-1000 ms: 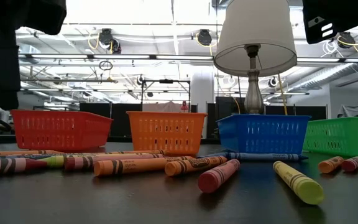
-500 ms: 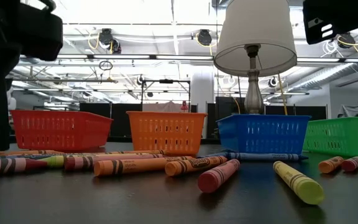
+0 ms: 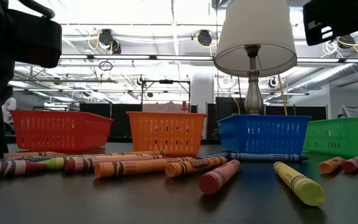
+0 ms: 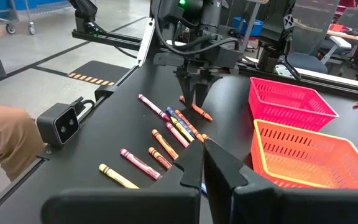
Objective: Sort crayons
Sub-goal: Put the orange crayon into the green bin
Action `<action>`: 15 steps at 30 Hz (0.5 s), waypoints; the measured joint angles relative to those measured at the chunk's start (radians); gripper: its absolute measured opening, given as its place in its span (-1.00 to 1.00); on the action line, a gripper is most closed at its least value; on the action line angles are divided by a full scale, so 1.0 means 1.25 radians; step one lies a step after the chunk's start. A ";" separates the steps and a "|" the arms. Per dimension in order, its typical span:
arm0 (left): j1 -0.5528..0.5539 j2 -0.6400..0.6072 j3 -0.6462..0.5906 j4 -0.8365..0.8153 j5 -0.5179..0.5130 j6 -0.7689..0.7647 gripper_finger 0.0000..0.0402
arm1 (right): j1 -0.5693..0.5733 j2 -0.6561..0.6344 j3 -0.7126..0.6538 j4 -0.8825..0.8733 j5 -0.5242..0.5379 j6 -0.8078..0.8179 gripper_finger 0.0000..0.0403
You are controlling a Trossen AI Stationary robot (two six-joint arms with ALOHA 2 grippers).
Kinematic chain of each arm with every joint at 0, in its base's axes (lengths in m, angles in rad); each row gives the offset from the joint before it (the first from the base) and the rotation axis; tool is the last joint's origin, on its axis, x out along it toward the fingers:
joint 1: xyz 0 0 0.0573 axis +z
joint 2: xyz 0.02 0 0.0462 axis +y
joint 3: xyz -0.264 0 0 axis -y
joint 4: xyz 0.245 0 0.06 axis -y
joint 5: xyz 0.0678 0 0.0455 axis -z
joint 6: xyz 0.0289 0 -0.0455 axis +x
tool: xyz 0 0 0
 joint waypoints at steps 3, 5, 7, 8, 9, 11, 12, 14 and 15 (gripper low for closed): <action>0.000 0.000 0.000 0.001 0.000 0.006 -0.72 | 0.000 0.000 0.000 -0.004 0.000 0.000 -1.00; 0.000 0.001 0.000 0.006 0.001 0.006 -0.85 | 0.000 0.000 0.000 -0.008 0.000 0.000 -1.00; 0.000 0.001 0.000 0.008 0.003 0.006 -0.94 | 0.000 0.000 0.000 -0.008 0.000 0.000 -1.00; 0.000 -0.003 0.000 0.008 0.006 0.006 -0.96 | 0.000 0.000 0.000 -0.008 0.000 0.000 -1.00; 0.000 -0.004 0.000 0.008 0.007 0.007 -0.96 | 0.000 0.000 0.000 -0.008 0.000 0.000 -1.00; 0.001 -0.010 -0.002 0.008 0.013 0.007 -0.94 | 0.000 0.000 0.000 -0.008 0.000 0.000 -1.00; 0.002 -0.016 -0.002 0.006 0.019 0.008 -0.92 | 0.000 0.000 0.000 -0.008 0.000 0.000 -1.00; 0.002 -0.029 -0.004 0.004 0.030 0.013 -0.91 | 0.000 0.000 0.000 -0.008 0.000 0.000 -1.00; 0.002 -0.038 -0.004 0.002 0.040 0.013 -0.91 | 0.000 0.000 0.000 -0.008 0.000 0.000 -1.00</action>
